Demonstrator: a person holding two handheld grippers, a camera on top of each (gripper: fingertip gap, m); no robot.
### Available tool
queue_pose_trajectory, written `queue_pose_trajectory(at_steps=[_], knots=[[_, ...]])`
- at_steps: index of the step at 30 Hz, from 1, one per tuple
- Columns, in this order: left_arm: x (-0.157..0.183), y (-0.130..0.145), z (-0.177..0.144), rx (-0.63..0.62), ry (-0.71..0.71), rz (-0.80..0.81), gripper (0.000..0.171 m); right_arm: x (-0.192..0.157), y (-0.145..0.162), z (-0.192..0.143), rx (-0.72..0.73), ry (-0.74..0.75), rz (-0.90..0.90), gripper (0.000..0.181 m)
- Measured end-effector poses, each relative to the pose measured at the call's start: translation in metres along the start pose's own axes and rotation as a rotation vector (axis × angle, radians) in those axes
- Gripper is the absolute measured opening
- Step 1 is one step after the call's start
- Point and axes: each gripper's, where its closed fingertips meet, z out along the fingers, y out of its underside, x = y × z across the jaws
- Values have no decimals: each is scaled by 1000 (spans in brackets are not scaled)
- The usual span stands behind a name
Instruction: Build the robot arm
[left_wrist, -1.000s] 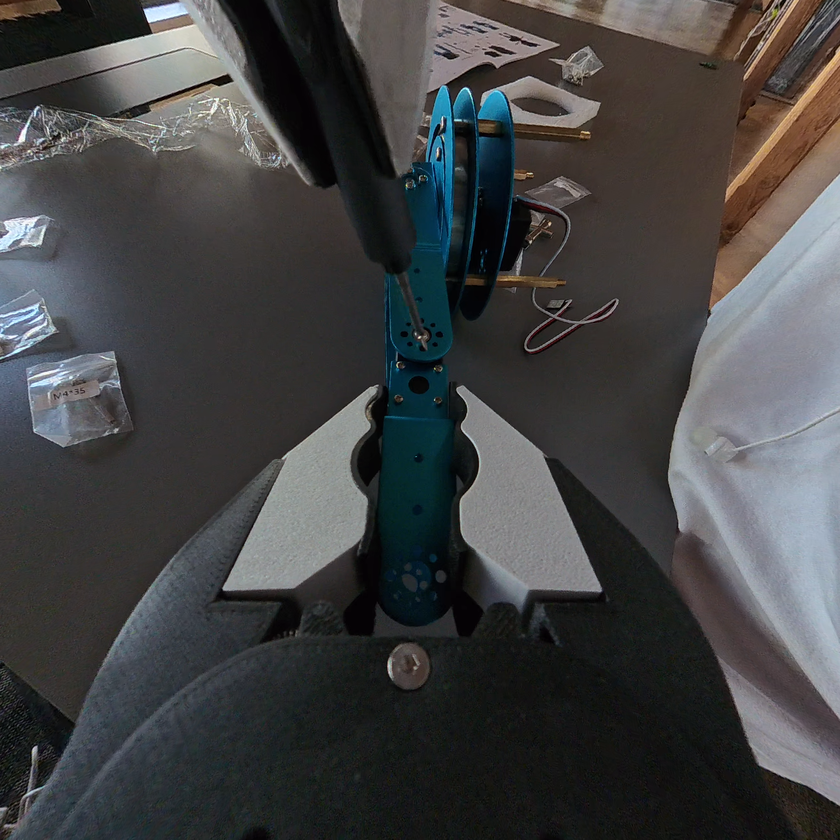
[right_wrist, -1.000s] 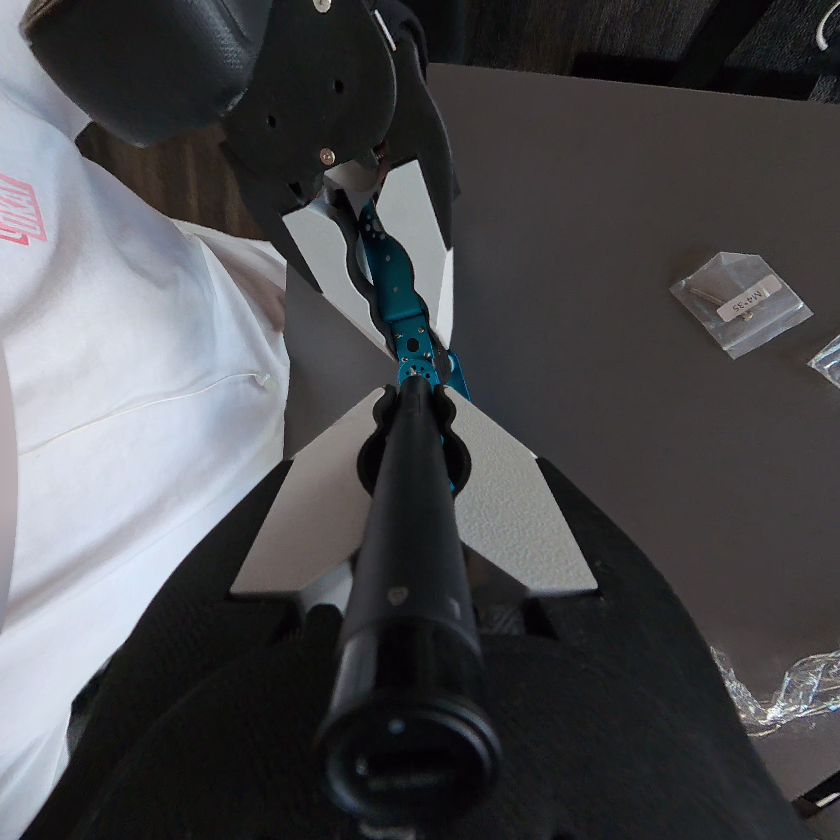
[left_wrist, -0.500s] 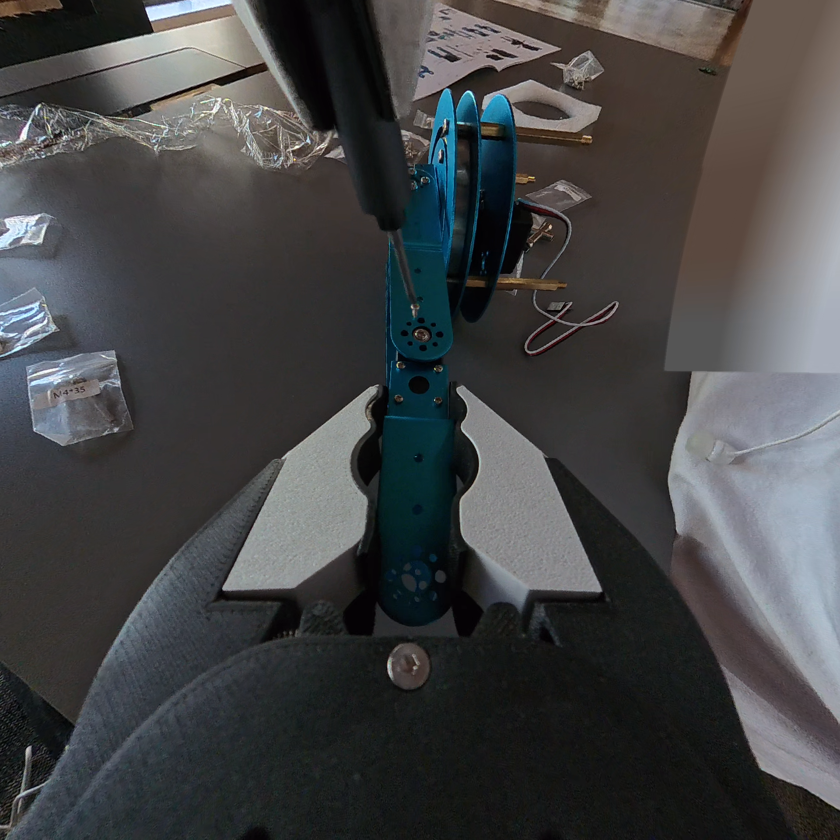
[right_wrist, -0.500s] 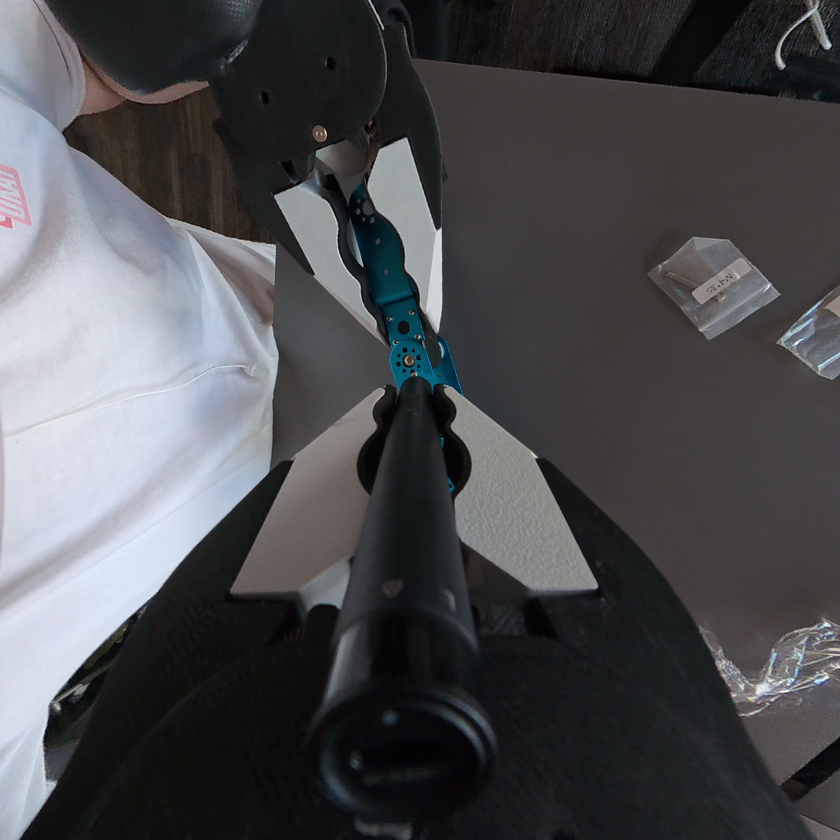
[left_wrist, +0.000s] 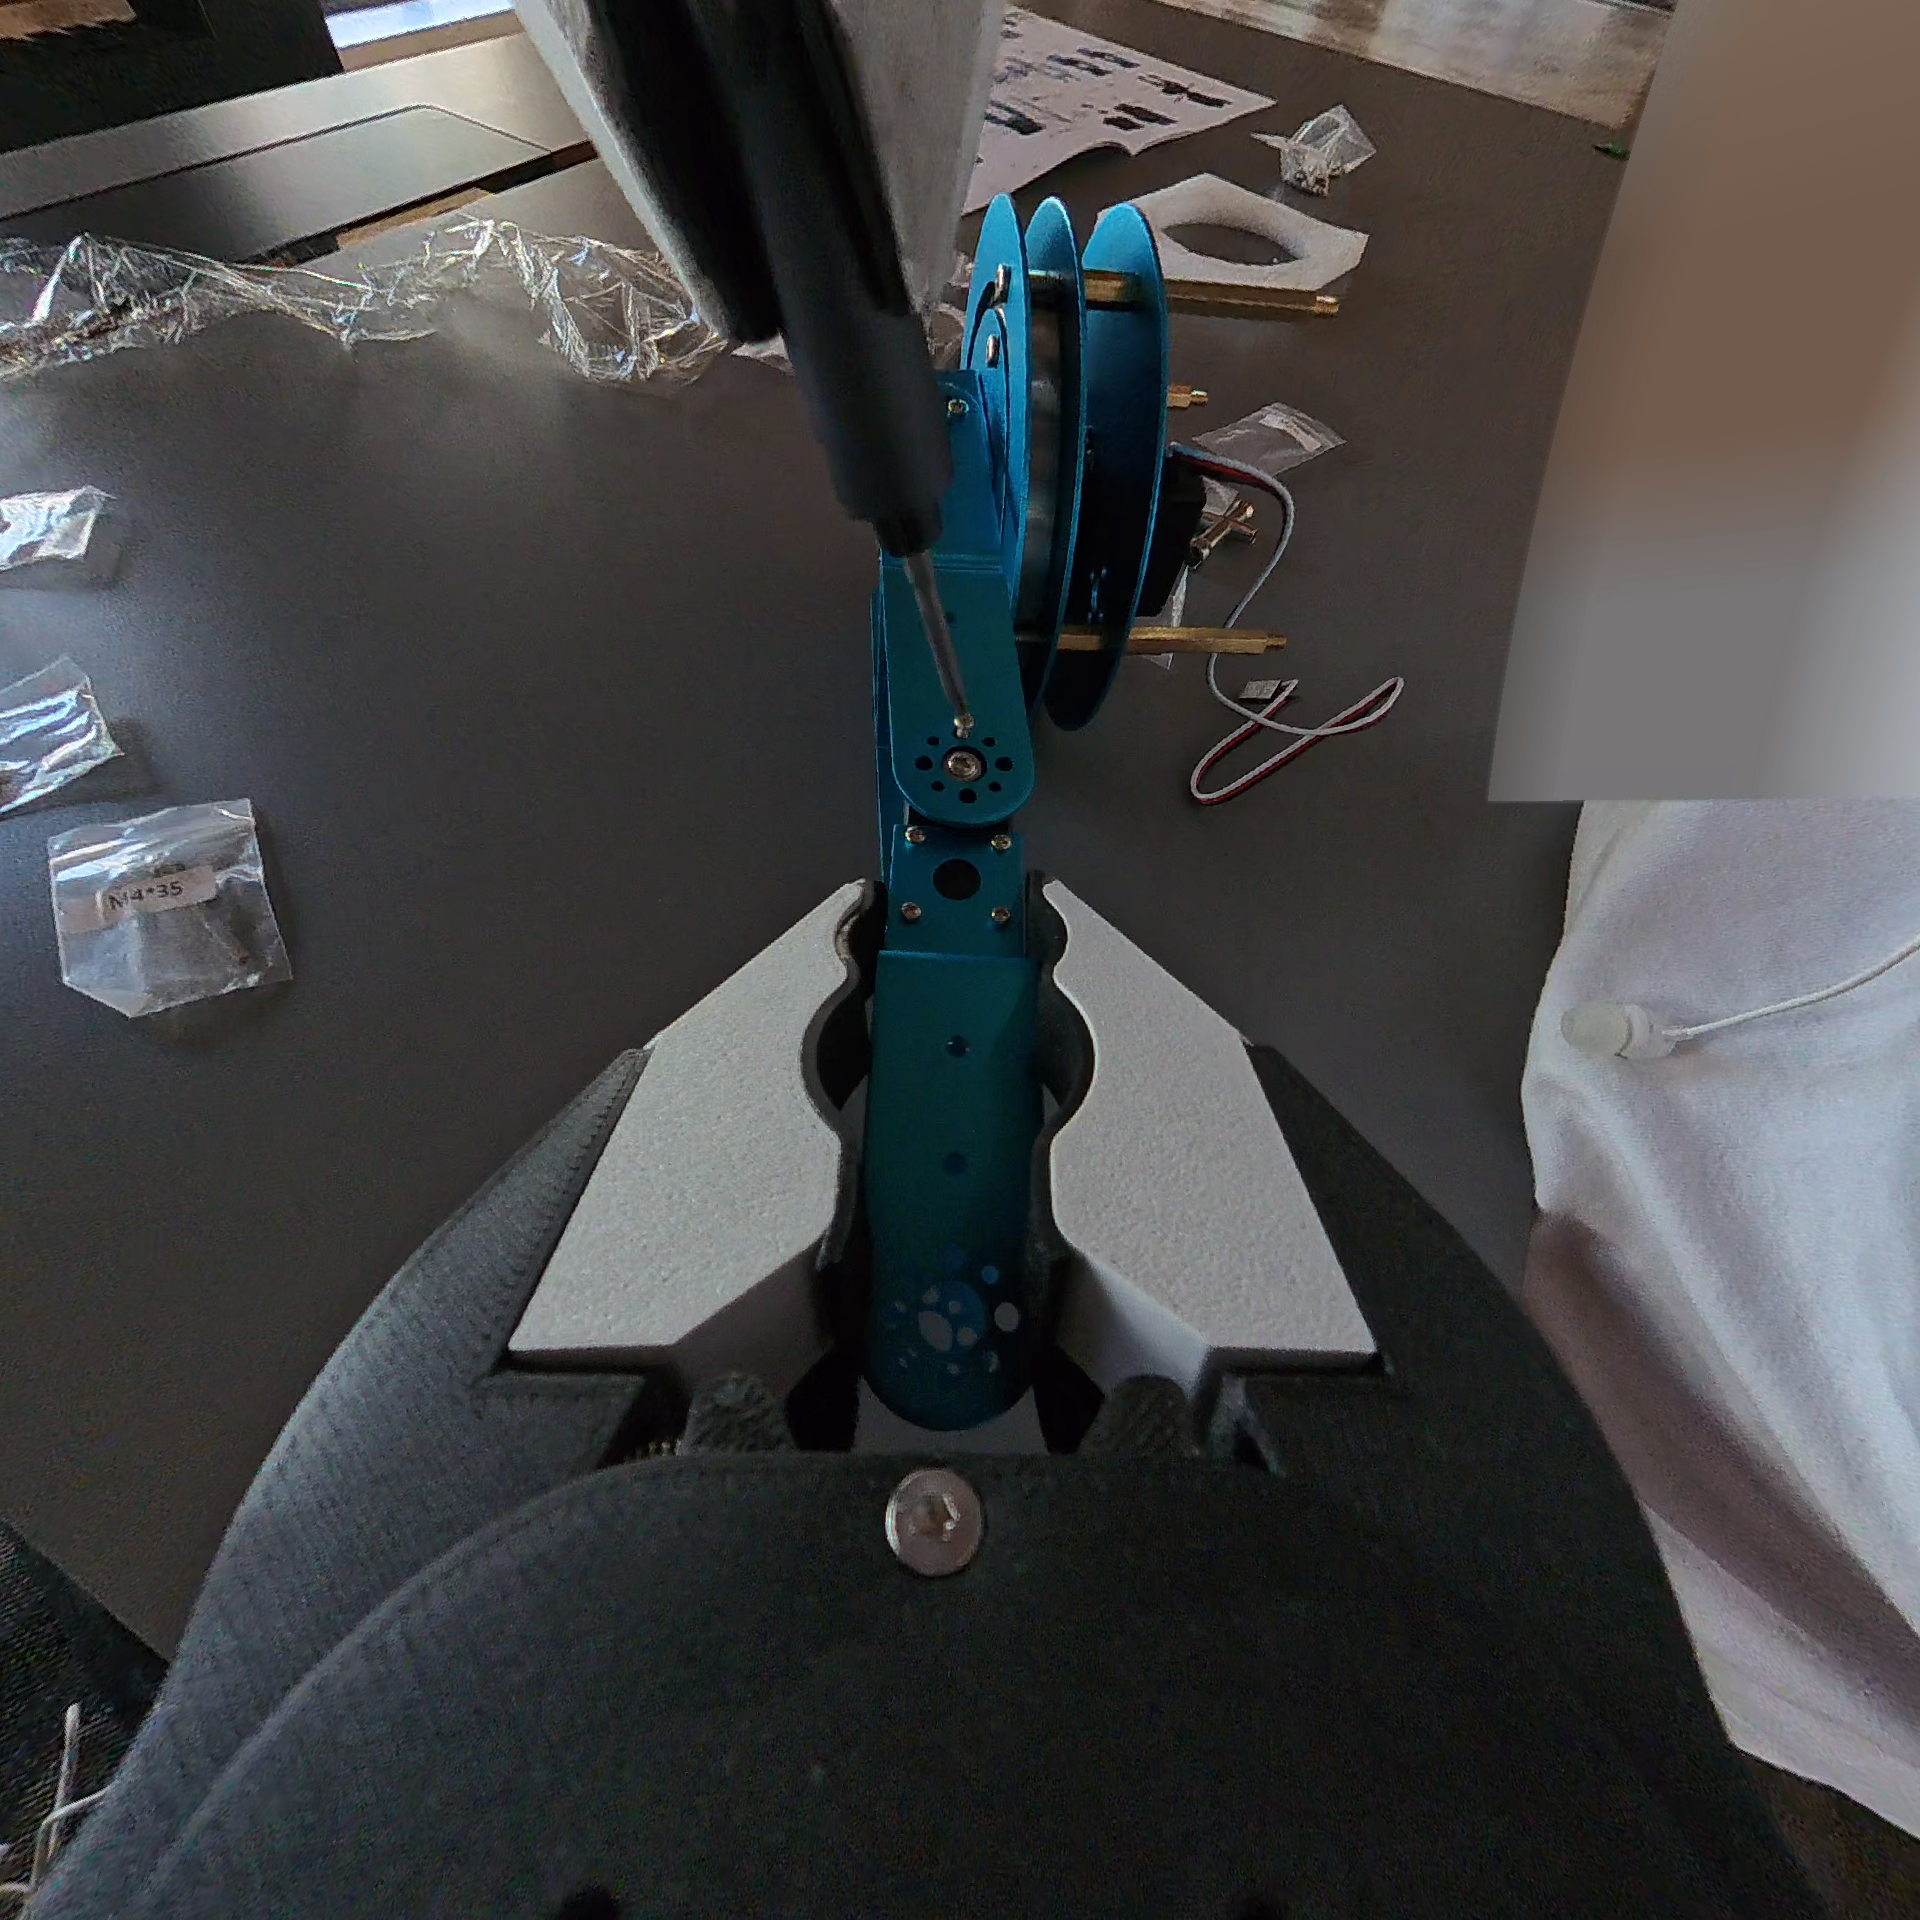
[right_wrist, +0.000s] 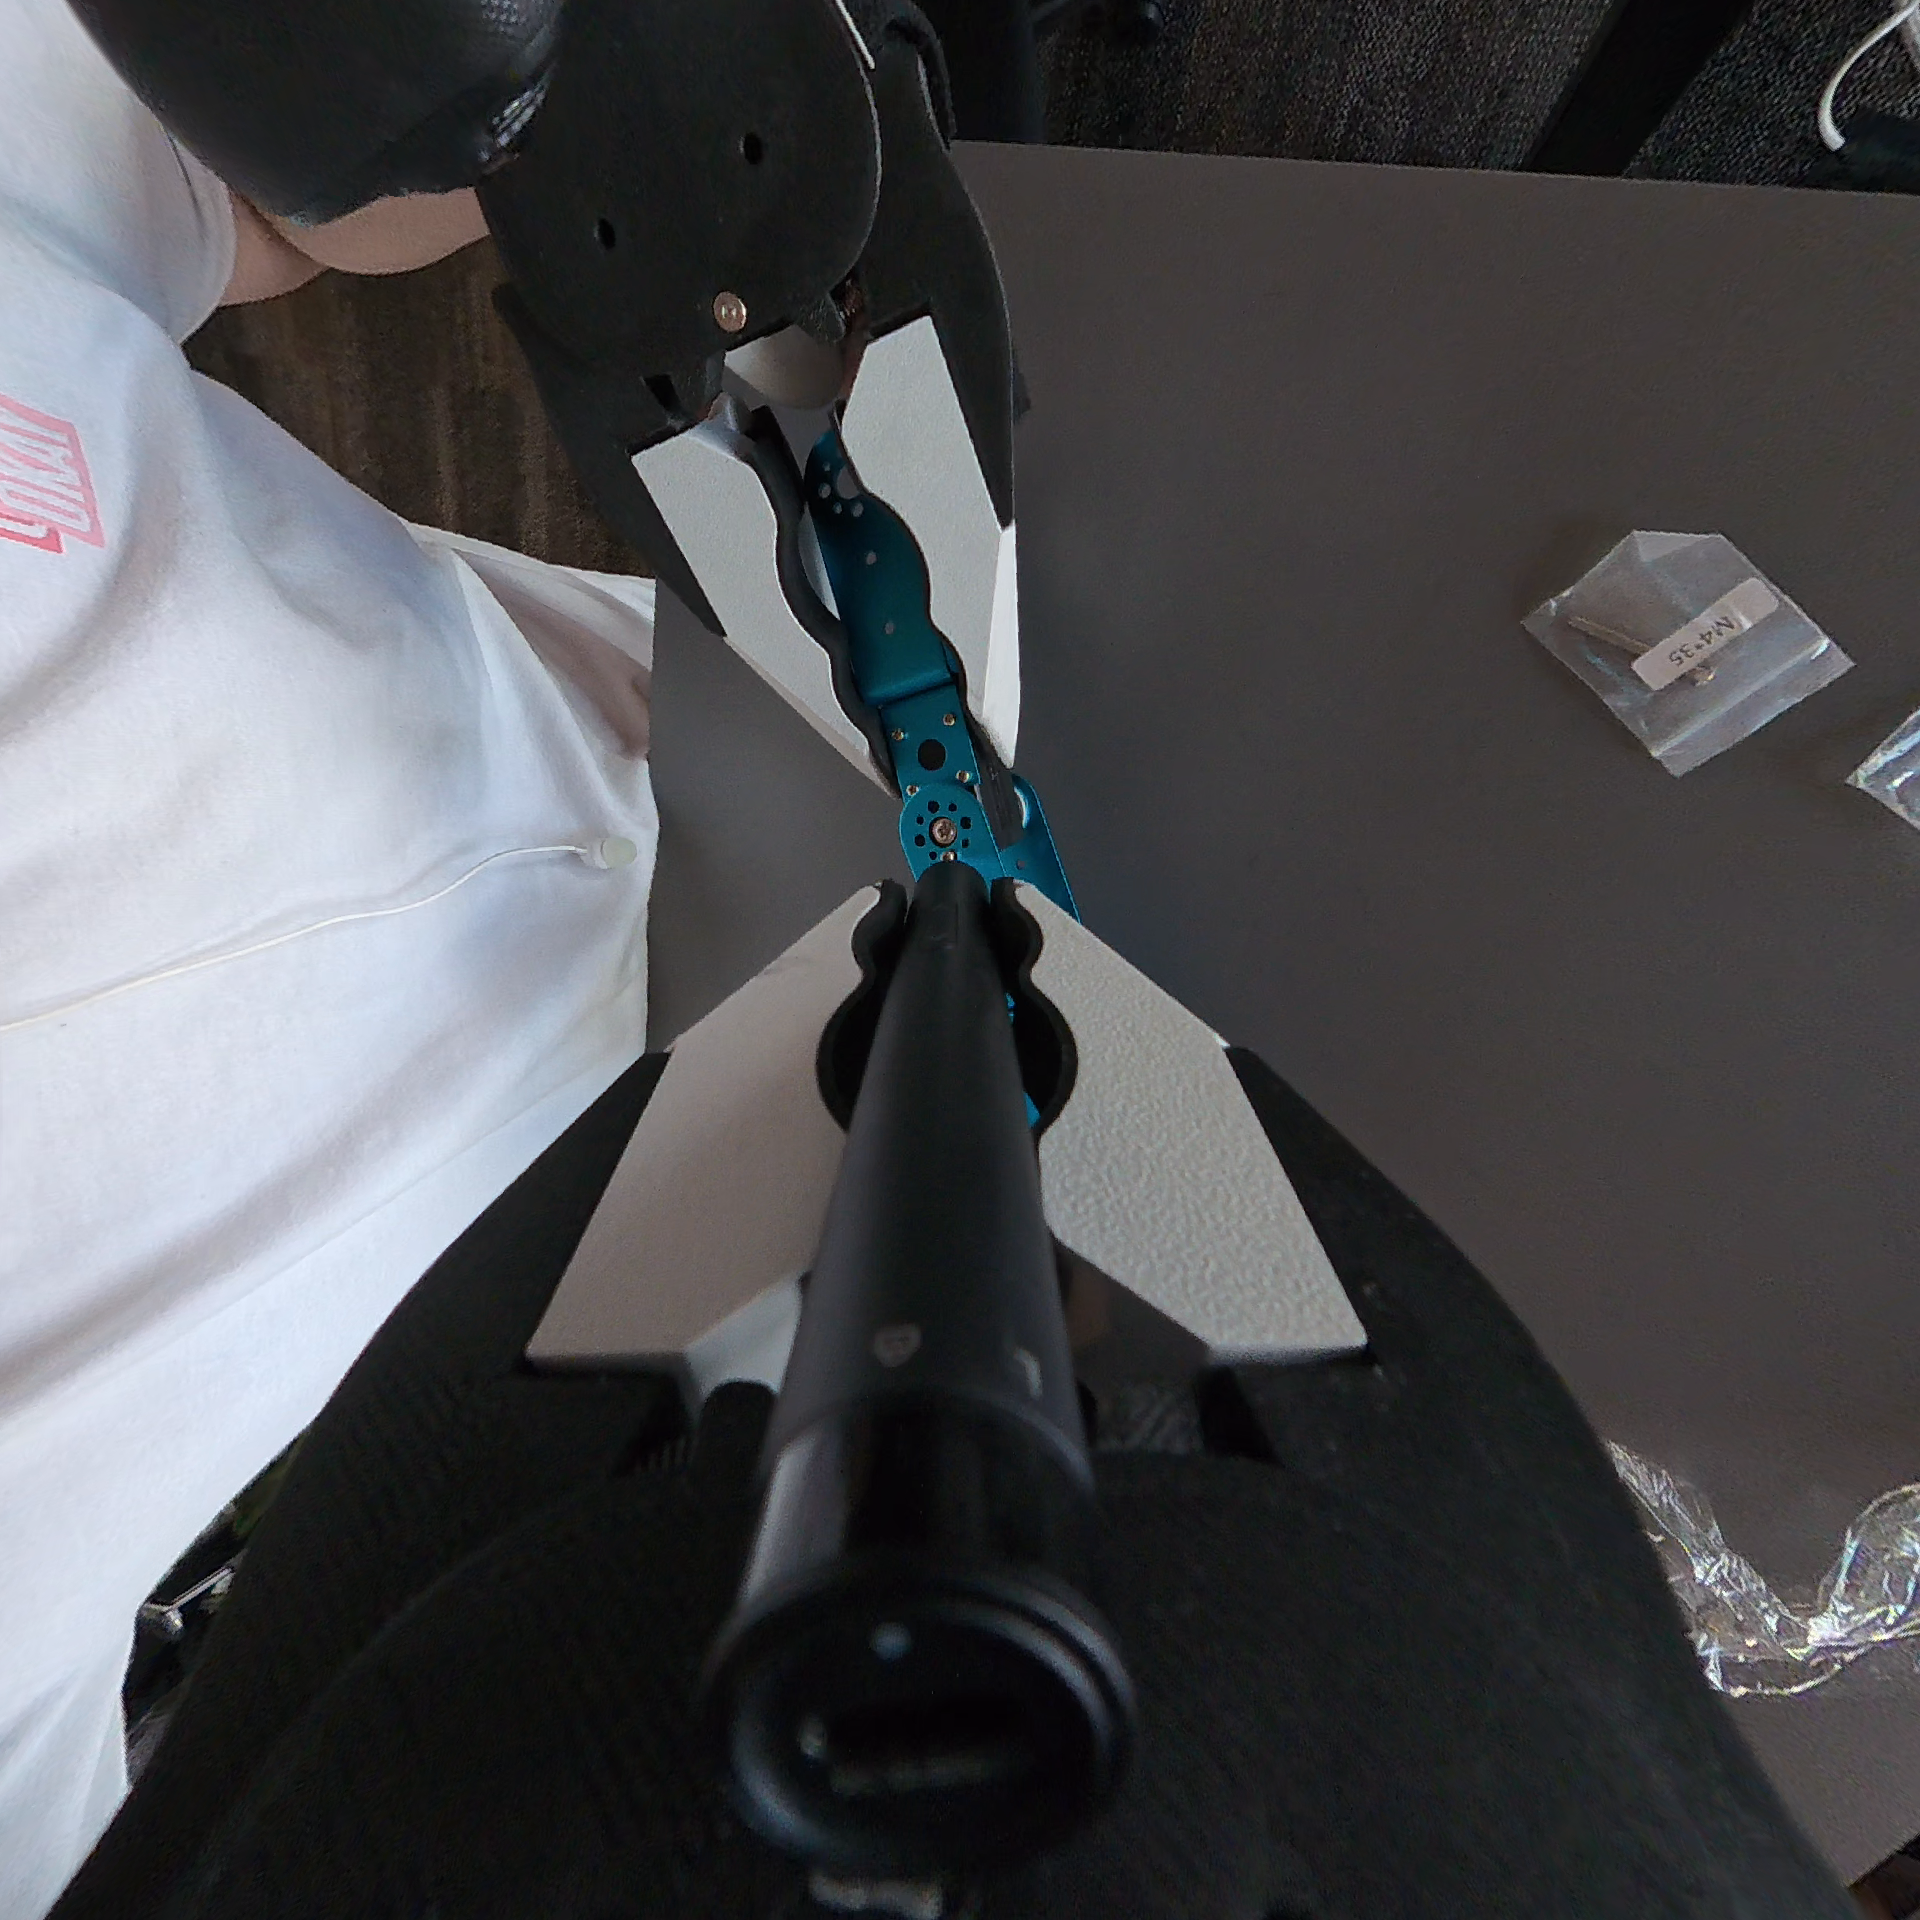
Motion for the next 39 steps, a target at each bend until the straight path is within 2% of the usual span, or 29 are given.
queue_pose_trajectory(at_steps=[13, 23, 32, 39], knots=[[1, 0, 0, -3, 1, 4, 26, -1, 1, 3, -46, 3, -11, 18], [2, 0, 0, -13, 0, 3, 26, 1, -9, 10, -196, -19, 28, 18], [3, -1, 0, -13, -2, 11, 26, 4, -13, 13, -273, -17, 91, 19], [3, -1, 0, -10, -2, 8, 26, 9, -20, 12, -309, 55, 5, 19]])
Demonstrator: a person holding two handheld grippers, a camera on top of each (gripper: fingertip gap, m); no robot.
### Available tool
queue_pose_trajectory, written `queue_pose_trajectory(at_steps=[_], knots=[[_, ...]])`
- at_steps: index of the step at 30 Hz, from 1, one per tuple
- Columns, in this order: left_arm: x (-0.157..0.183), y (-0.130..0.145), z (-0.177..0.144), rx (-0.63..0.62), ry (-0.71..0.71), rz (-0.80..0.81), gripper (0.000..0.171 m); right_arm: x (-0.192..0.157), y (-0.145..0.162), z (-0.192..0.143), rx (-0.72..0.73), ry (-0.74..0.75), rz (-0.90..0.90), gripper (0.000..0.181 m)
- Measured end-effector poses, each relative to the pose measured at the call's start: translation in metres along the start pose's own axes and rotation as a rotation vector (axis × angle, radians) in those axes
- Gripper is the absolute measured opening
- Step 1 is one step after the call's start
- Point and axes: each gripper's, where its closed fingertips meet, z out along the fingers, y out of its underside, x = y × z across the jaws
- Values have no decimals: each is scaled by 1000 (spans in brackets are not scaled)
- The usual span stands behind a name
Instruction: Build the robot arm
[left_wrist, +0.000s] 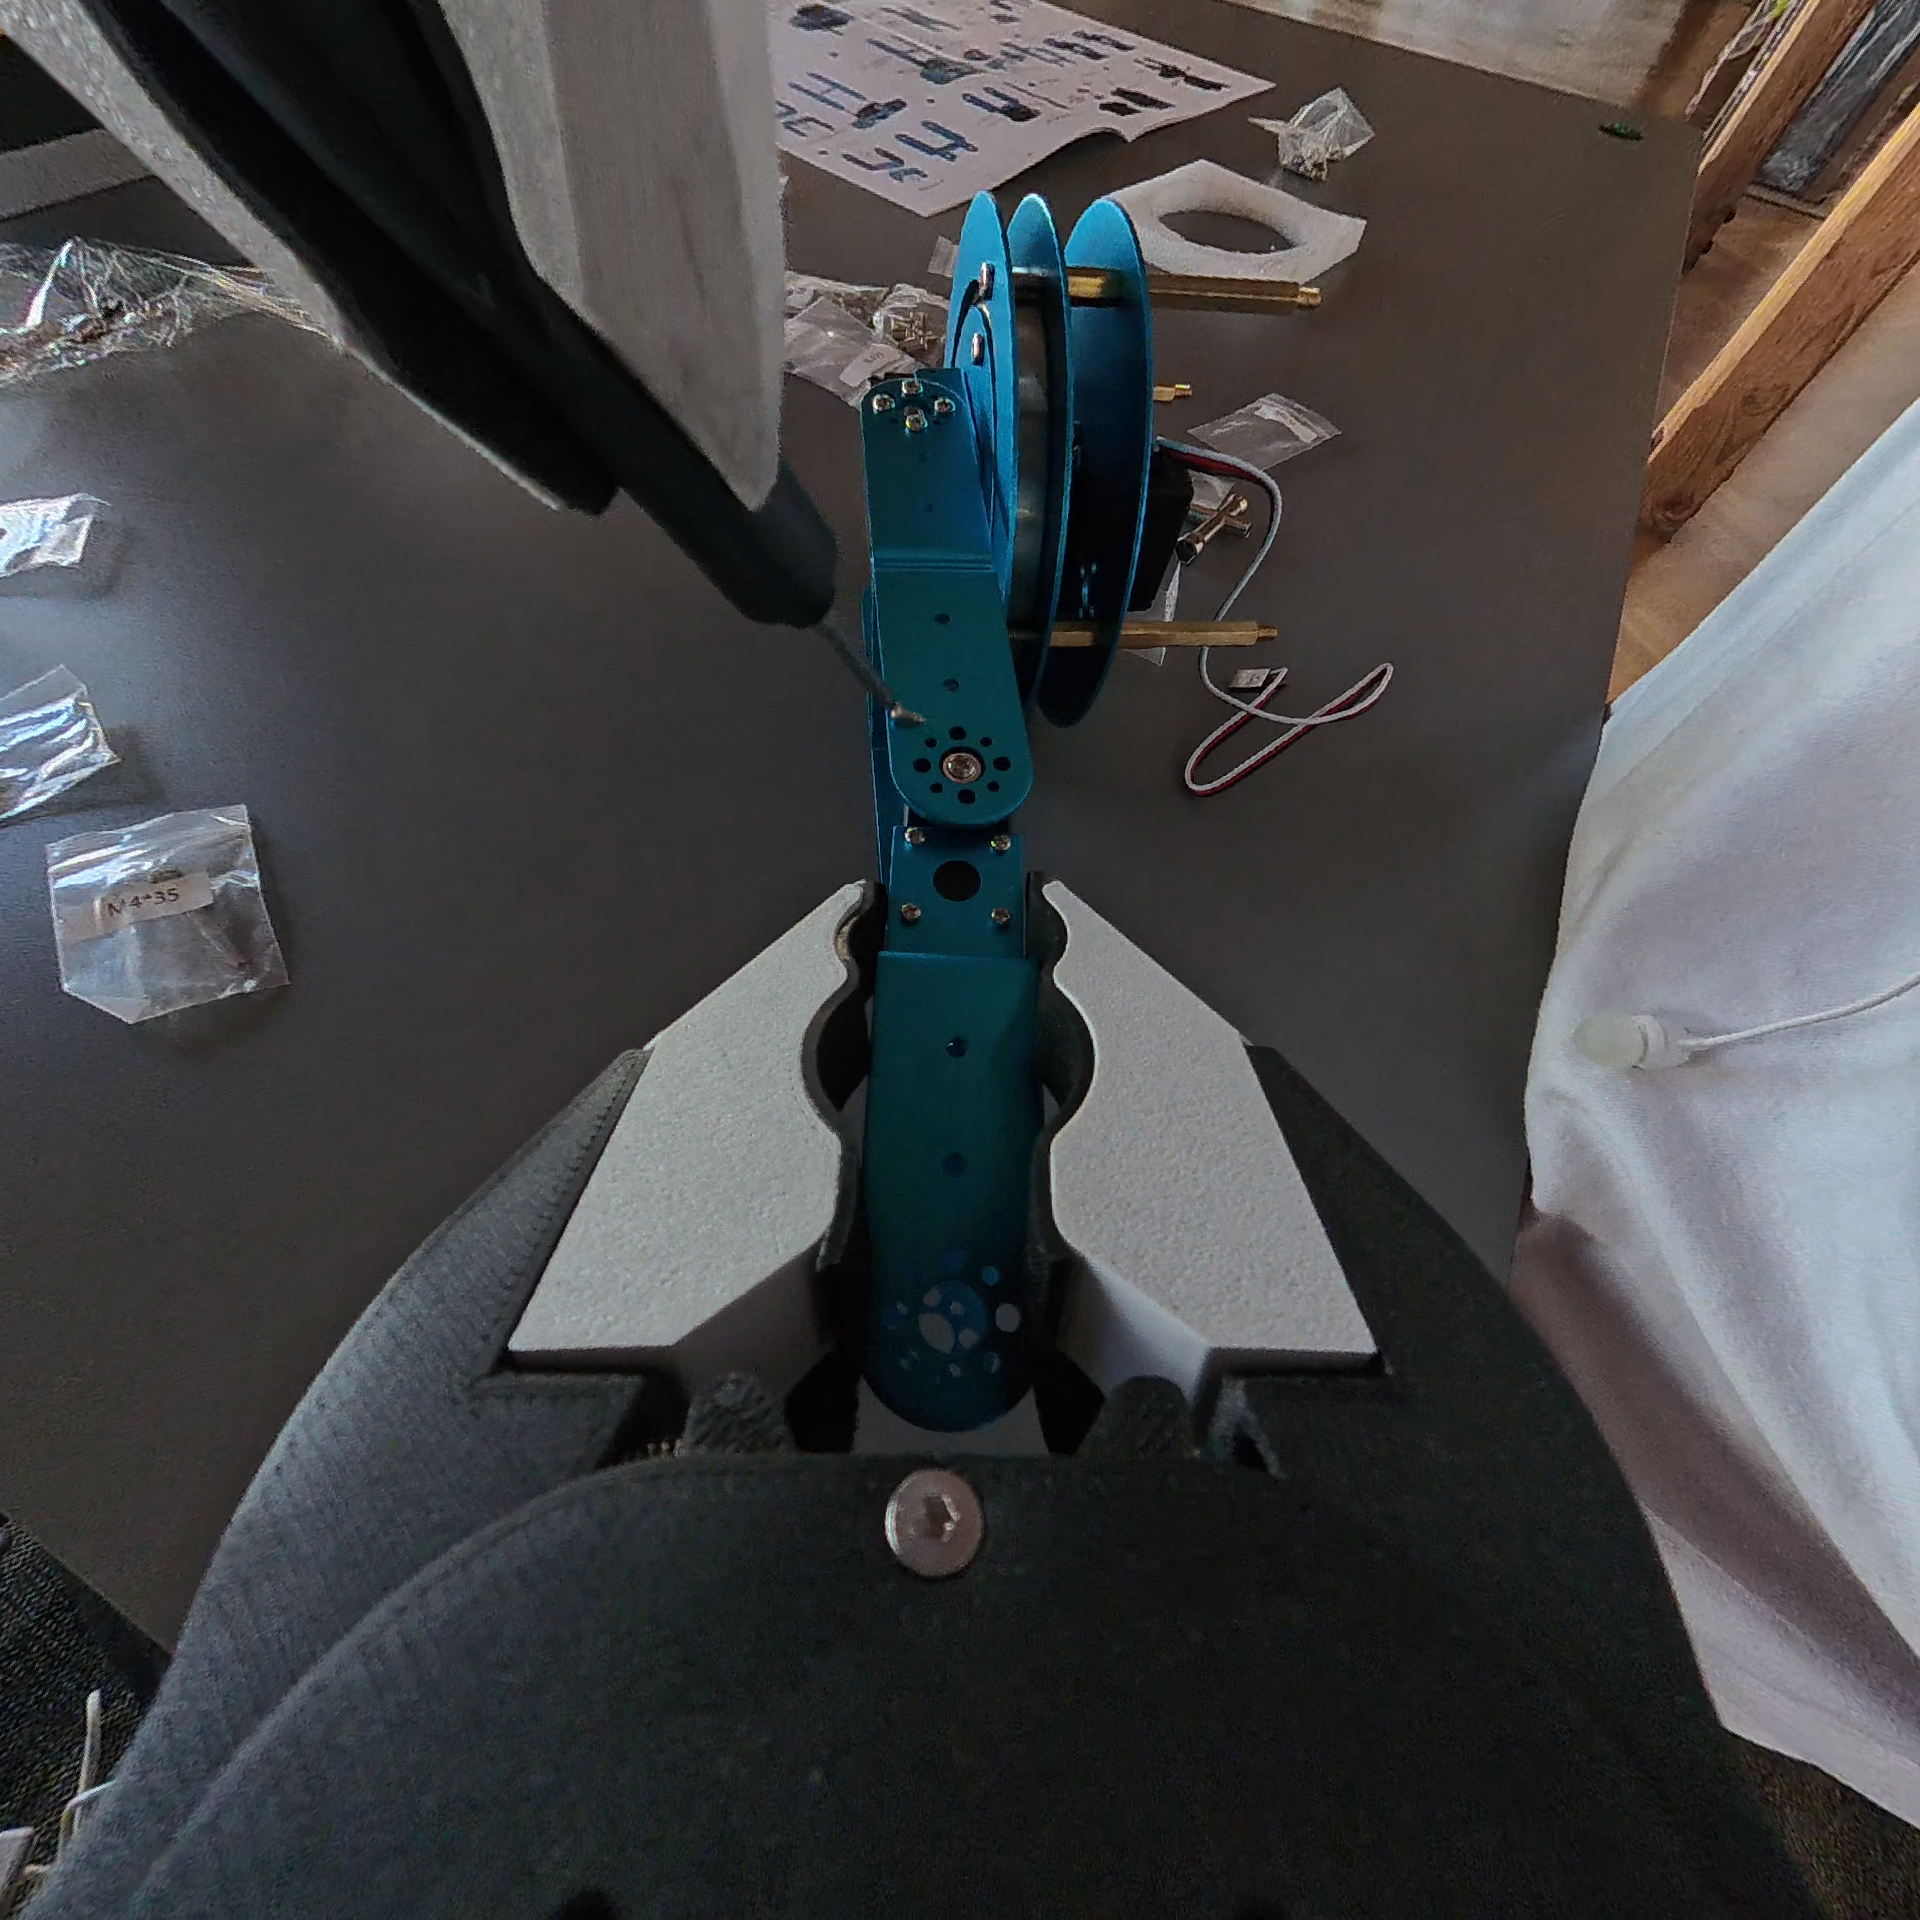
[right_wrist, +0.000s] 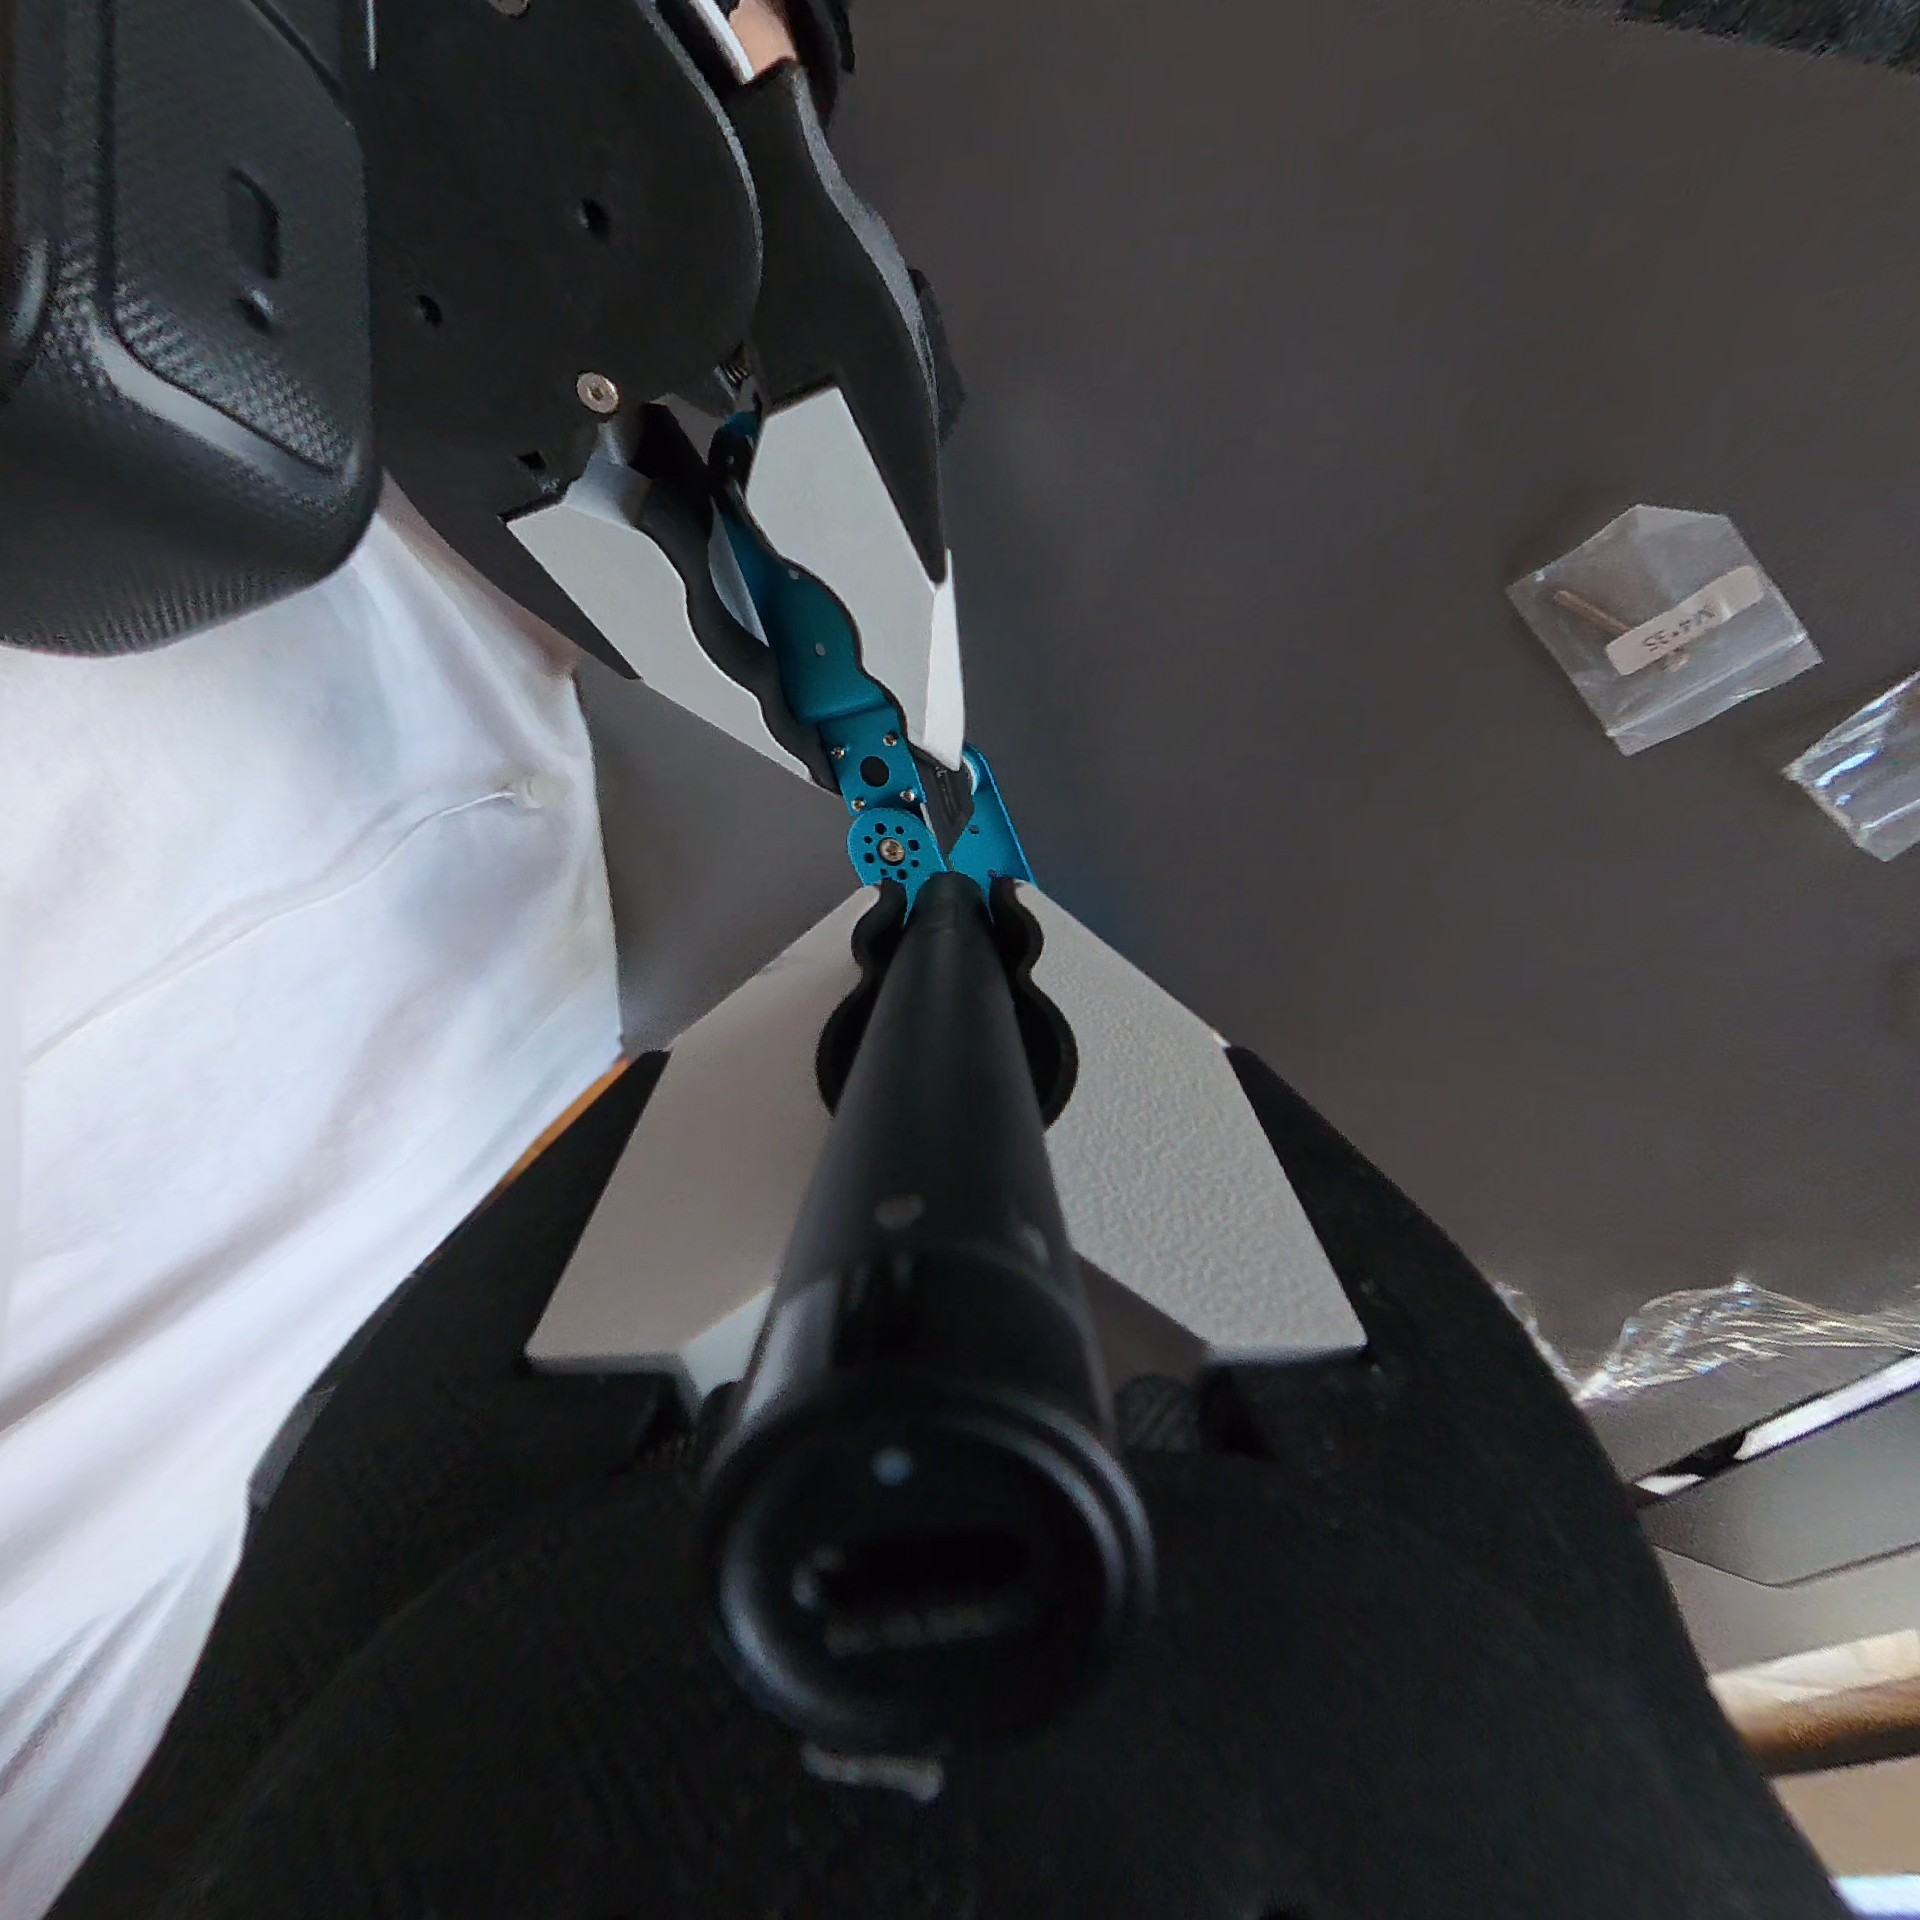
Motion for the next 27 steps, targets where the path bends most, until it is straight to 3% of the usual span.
queue_pose_trajectory(at_steps=[12, 27], knots=[[-1, 2, 0, -9, 8, -6, 26, -7, -1, -5, 70, -11, -39, 18], [-2, 21, 1, -65, -48, -25, 26, -4, 26, -28, 587, 24, 59, 18]])
